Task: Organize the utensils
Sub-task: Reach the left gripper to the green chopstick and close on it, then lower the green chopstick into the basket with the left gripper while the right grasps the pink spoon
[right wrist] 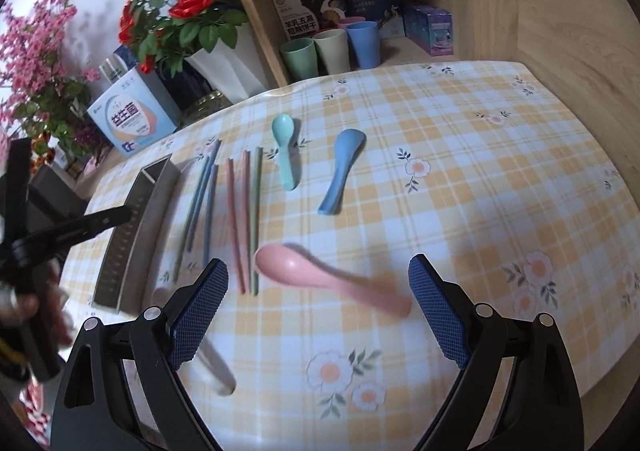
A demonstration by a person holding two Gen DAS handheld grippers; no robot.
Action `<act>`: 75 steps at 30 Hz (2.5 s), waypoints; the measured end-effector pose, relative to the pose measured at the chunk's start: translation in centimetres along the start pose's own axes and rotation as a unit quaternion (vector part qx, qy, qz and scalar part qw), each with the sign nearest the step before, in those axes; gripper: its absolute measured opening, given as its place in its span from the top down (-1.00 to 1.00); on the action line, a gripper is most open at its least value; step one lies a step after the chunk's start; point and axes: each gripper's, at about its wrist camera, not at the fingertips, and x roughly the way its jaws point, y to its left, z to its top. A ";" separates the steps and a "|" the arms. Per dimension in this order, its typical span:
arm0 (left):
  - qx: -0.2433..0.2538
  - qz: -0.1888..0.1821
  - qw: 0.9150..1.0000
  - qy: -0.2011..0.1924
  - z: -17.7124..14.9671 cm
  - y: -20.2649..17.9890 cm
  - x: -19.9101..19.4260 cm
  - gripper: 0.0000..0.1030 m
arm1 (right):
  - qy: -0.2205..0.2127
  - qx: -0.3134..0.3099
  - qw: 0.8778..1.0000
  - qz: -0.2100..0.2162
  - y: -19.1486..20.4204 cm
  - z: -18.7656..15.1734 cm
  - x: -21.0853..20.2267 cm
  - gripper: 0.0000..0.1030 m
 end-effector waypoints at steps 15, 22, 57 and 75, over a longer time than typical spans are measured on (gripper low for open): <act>-0.010 0.034 0.997 0.071 3.6 1.0 9.8 0.71 | 0.001 0.045 0.999 0.012 -3.7 2.4 2.9 -0.72; -0.006 0.035 0.997 0.072 4.0 1.2 11.1 0.71 | 0.006 0.049 0.999 0.006 -4.2 2.4 3.3 -0.72; 0.000 0.001 0.999 0.052 -0.4 0.0 4.0 0.89 | 0.075 -0.146 0.986 0.038 -1.6 -1.2 5.2 -0.72; -0.046 -0.028 0.999 0.000 -3.3 6.4 -2.2 0.89 | 0.180 -0.179 0.967 0.029 0.7 -0.8 9.3 0.87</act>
